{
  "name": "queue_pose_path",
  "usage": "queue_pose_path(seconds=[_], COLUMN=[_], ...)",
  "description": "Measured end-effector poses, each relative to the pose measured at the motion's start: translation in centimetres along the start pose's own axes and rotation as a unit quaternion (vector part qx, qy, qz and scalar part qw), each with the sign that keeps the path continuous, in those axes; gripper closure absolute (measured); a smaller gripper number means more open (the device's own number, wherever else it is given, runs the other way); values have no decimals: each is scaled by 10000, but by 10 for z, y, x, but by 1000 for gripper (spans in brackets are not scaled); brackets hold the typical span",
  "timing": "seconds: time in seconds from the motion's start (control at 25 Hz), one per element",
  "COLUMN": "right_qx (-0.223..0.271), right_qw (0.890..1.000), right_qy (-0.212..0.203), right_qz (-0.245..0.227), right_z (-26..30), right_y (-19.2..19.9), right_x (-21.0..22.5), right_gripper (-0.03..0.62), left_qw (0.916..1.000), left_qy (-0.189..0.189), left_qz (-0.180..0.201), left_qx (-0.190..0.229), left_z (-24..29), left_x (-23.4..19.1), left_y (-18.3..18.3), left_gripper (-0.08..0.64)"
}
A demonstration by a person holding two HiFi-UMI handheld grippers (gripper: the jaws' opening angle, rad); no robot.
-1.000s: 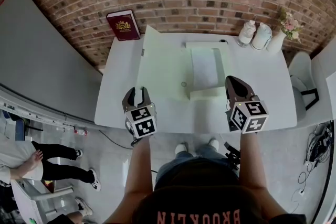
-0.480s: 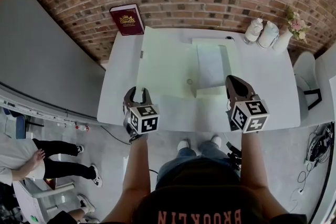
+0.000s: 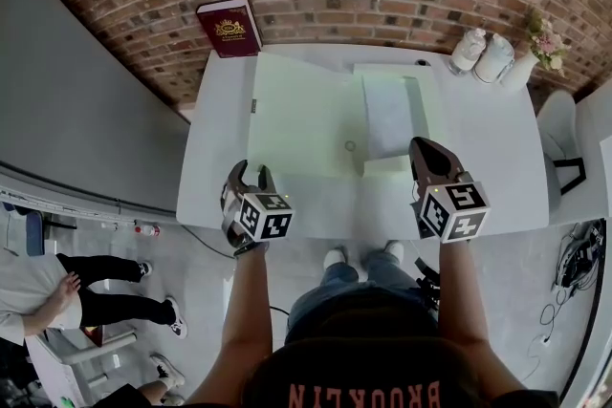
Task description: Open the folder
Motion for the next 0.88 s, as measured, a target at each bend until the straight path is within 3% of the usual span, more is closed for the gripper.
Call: queue_pose_path(seconds=[0.52,0.88], right_qx=[-295,-547], right_qw=[9995,9984], right_qy=[7,-22], right_qz=[-104,-124], right_z=[22,38], right_y=[11,22], right_x=[-15,-23], right_gripper=[594,594], left_qw=[9951,9856], left_qy=[836,1400], left_qz=[-172,-630], left_qx=[-496,-711], left_z=[41,64], left_x=[1,0], left_y=[33,44], left_gripper=[410,445])
Point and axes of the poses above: the fingertips, and each gripper's own axes: z forward along the fingers, x to its right, y out of its underside, the point moved 5 cm from there along -z, backward along the fingers, and after that the axes turned 7 degrees about y, right-handed, at the moved point
